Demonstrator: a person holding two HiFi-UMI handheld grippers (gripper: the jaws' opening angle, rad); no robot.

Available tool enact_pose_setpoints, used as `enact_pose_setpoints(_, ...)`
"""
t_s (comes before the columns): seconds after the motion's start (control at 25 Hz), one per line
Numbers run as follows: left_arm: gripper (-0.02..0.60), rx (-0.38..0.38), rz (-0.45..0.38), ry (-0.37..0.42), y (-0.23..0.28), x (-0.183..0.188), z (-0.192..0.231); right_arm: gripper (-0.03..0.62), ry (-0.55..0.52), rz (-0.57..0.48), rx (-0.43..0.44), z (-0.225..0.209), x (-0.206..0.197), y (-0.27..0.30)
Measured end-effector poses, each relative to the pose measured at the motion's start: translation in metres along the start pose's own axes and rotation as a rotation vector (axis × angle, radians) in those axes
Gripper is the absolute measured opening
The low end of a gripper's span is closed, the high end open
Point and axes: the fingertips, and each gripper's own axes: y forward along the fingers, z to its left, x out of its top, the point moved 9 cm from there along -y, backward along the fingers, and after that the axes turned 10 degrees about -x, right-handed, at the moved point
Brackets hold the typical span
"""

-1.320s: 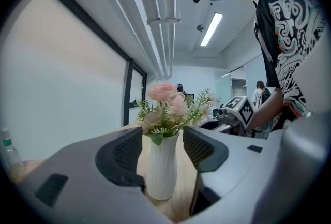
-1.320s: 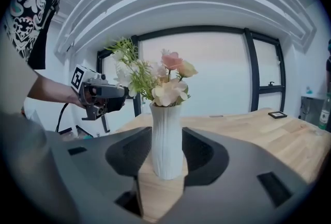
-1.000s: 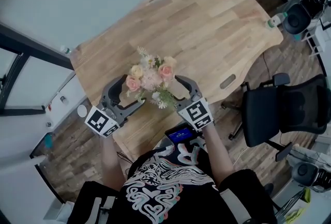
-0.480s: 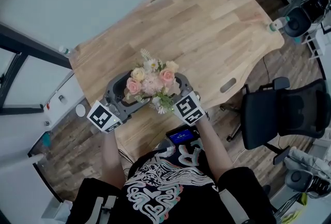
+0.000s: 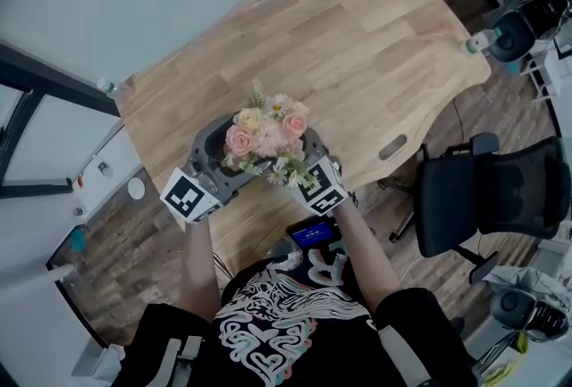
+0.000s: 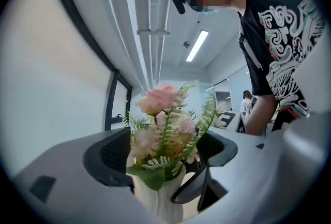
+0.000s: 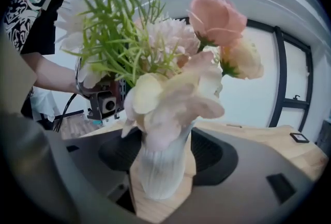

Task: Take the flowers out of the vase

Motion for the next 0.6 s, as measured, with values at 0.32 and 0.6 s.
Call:
enact_pose_setpoints(0.32, 0.122, 0.009, 0.095, 0.003, 0.004, 0.007, -0.010, 0.285, 0.015, -0.002, -0.015, 0.005, -0.005, 0.003)
enact_pose_setpoints(0.6, 0.066, 0.028, 0.058, 0.020, 0.001, 0.003, -0.011, 0.285, 0.019, -0.007, -0.022, 0.004, -0.007, 0.001)
